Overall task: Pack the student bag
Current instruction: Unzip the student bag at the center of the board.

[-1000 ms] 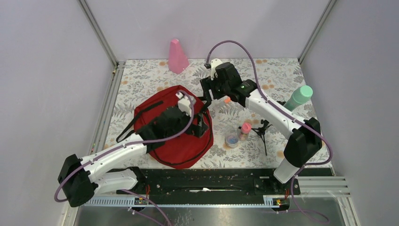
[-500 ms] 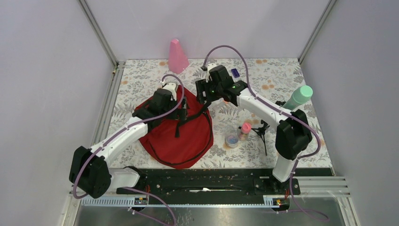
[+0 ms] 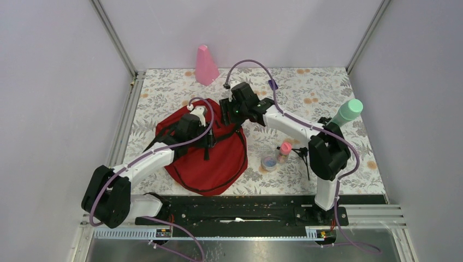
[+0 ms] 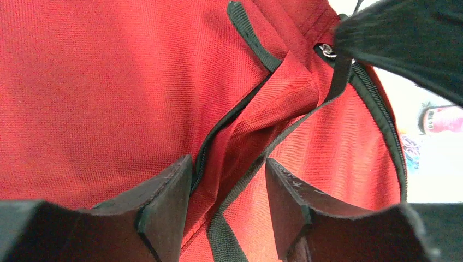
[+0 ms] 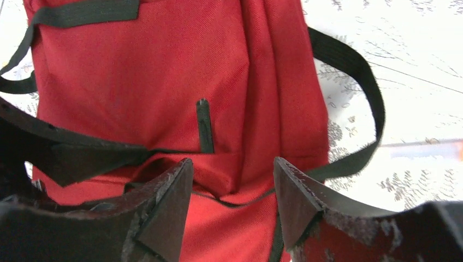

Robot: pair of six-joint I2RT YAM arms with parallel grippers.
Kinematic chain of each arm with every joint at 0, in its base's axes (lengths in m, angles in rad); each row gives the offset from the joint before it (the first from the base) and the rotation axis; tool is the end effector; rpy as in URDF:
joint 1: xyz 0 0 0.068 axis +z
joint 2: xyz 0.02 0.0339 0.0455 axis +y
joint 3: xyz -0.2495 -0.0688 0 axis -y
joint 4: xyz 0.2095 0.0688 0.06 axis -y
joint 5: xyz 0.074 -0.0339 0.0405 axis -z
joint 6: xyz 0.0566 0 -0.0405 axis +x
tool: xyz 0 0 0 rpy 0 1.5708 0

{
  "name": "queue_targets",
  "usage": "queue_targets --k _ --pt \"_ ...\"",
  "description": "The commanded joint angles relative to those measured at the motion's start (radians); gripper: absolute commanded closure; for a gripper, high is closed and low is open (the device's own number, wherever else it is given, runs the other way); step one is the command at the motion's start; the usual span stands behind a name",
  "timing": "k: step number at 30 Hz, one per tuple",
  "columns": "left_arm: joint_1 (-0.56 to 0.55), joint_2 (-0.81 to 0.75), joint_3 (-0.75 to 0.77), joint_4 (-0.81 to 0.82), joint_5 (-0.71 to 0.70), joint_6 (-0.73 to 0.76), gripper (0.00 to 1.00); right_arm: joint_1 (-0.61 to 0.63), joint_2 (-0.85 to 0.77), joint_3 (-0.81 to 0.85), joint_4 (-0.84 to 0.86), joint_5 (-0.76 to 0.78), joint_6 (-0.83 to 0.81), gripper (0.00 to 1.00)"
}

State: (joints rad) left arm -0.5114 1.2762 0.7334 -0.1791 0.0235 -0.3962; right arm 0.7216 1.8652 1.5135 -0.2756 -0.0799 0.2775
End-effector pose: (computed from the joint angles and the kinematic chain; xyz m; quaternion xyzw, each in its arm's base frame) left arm 0.2226 -0.1264 0.2091 0.0573 0.9094 -0.1901 0.3654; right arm 0.3088 0.2778 0.2599 -0.2137 0.8642 0.2487 0.3815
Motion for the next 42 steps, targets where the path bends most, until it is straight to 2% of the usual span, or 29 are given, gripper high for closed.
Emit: queue_targets --k 1,12,22,23,24,25,26,27,29,34,39,42 --pt "-0.003 -0.05 -0.069 0.148 0.147 -0.091 0.51 0.042 0.066 0.081 0.014 0.001 -0.018 0.39" --pt "-0.006 -0.086 -0.122 0.157 0.127 -0.108 0.56 0.071 0.183 0.206 -0.026 0.023 -0.054 0.42" --pt "-0.006 -0.107 -0.116 0.155 0.115 -0.102 0.57 0.096 0.241 0.248 -0.074 0.128 -0.113 0.49" --pt "-0.006 -0.11 -0.111 0.152 0.113 -0.1 0.57 0.096 0.245 0.253 -0.077 0.128 -0.116 0.5" --pt "-0.006 -0.112 -0.108 0.15 0.109 -0.1 0.56 0.096 0.248 0.259 -0.082 0.128 -0.116 0.6" --pt "-0.006 -0.114 -0.103 0.143 0.105 -0.097 0.55 0.096 0.248 0.264 -0.085 0.127 -0.116 0.66" --pt "-0.006 -0.119 -0.097 0.134 0.095 -0.093 0.52 0.096 0.248 0.267 -0.089 0.128 -0.114 0.79" --pt "-0.006 -0.124 -0.088 0.119 0.082 -0.091 0.47 0.096 0.244 0.267 -0.087 0.129 -0.111 0.89" --pt "-0.006 -0.143 -0.07 0.078 0.03 -0.089 0.3 0.096 0.231 0.264 -0.087 0.143 -0.105 1.0" --pt "0.004 -0.244 -0.022 -0.041 -0.138 -0.098 0.08 0.099 0.202 0.243 -0.074 0.15 -0.103 1.0" --pt "0.076 -0.318 -0.04 -0.152 -0.295 -0.149 0.02 0.117 0.177 0.221 -0.047 0.139 -0.097 1.0" --pt "0.161 -0.404 -0.138 -0.105 -0.291 -0.196 0.01 0.141 0.185 0.227 -0.049 0.137 -0.096 1.0"
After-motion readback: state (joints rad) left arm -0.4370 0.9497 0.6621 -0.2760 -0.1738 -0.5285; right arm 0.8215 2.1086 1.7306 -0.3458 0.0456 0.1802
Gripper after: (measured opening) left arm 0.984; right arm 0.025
